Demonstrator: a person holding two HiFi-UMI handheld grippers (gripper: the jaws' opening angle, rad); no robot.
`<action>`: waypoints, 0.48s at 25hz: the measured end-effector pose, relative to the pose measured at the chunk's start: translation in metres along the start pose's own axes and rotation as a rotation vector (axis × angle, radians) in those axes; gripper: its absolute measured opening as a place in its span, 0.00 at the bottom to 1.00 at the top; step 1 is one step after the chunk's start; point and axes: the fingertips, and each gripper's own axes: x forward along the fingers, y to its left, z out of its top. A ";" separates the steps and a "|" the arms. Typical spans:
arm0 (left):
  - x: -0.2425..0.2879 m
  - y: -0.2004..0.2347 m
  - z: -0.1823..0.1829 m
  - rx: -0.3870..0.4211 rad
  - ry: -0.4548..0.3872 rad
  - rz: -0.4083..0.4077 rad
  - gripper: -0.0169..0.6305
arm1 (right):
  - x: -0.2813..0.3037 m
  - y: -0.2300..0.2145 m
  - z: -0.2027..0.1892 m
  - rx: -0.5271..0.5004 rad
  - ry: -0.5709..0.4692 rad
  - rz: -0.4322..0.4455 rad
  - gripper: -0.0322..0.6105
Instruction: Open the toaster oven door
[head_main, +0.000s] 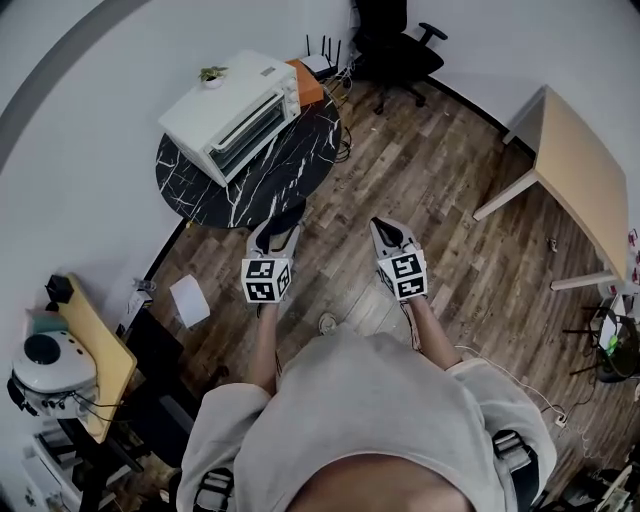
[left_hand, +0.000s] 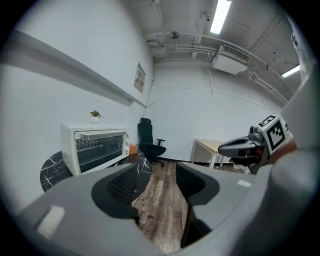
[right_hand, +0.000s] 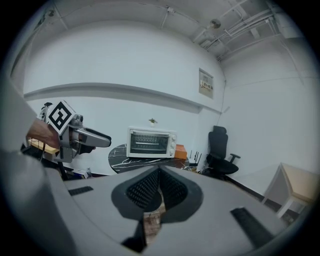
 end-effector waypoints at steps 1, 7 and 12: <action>0.006 0.005 0.002 0.000 0.001 -0.004 0.39 | 0.007 -0.003 0.001 0.001 0.004 -0.004 0.07; 0.042 0.027 0.014 0.006 0.004 -0.030 0.39 | 0.038 -0.019 0.008 0.011 0.011 -0.029 0.07; 0.062 0.036 0.016 0.012 0.010 -0.046 0.39 | 0.053 -0.028 0.002 0.029 0.027 -0.043 0.07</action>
